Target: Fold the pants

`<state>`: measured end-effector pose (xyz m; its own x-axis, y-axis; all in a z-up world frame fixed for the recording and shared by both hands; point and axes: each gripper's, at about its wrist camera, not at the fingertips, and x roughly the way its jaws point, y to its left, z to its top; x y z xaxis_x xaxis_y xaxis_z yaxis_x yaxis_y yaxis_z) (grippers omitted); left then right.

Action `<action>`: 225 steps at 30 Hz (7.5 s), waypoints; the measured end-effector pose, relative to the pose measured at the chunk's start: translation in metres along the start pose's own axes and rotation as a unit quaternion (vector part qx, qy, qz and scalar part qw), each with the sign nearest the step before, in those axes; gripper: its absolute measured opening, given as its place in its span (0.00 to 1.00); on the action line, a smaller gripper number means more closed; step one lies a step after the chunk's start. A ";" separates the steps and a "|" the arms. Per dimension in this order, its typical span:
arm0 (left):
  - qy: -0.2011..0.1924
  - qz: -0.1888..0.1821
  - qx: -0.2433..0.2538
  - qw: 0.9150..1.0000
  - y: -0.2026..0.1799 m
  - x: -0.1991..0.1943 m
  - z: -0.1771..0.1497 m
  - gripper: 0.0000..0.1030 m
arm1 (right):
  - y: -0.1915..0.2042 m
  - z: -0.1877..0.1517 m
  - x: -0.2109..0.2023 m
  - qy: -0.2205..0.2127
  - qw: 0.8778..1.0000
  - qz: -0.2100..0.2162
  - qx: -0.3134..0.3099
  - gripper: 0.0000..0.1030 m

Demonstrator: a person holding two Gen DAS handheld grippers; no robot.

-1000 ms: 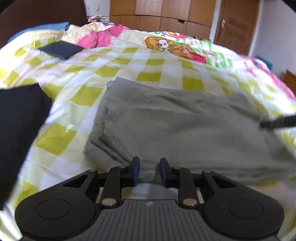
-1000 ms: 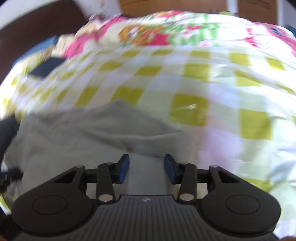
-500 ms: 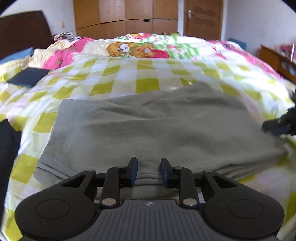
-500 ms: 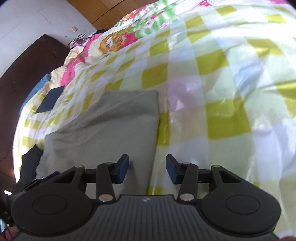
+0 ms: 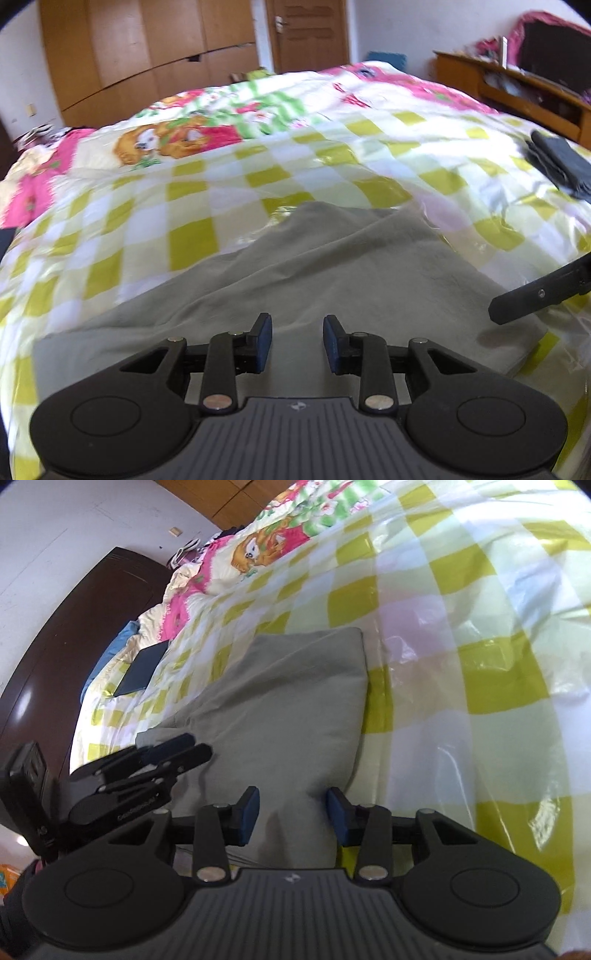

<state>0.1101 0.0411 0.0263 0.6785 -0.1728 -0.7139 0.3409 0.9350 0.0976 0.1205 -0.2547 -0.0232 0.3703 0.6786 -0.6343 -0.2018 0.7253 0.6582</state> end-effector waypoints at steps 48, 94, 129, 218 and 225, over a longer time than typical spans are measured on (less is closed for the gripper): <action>-0.053 0.178 -0.002 0.983 0.003 0.041 -0.038 0.46 | -0.001 0.035 0.038 -0.067 0.992 0.059 0.087 0.06; -0.139 -0.069 -0.388 0.909 0.129 -0.120 -0.181 0.53 | 0.328 0.033 0.215 0.126 0.911 -0.030 -0.391 0.41; -0.115 0.011 -0.334 0.936 0.106 -0.142 -0.126 0.20 | 0.270 0.103 0.137 0.069 0.959 0.021 -0.274 0.05; -0.035 0.150 -0.252 0.955 0.184 -0.067 -0.134 0.44 | 0.233 0.003 0.203 0.084 0.924 -0.042 -0.372 0.30; -0.022 0.149 -0.248 0.957 0.186 -0.068 -0.136 0.53 | 0.233 -0.001 0.182 0.068 0.929 -0.066 -0.356 0.30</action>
<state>0.0388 0.2687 -0.0015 0.7277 0.1224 -0.6748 -0.2165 0.9746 -0.0567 0.1404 0.0384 0.0144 0.3257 0.5510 -0.7683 -0.7301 0.6629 0.1658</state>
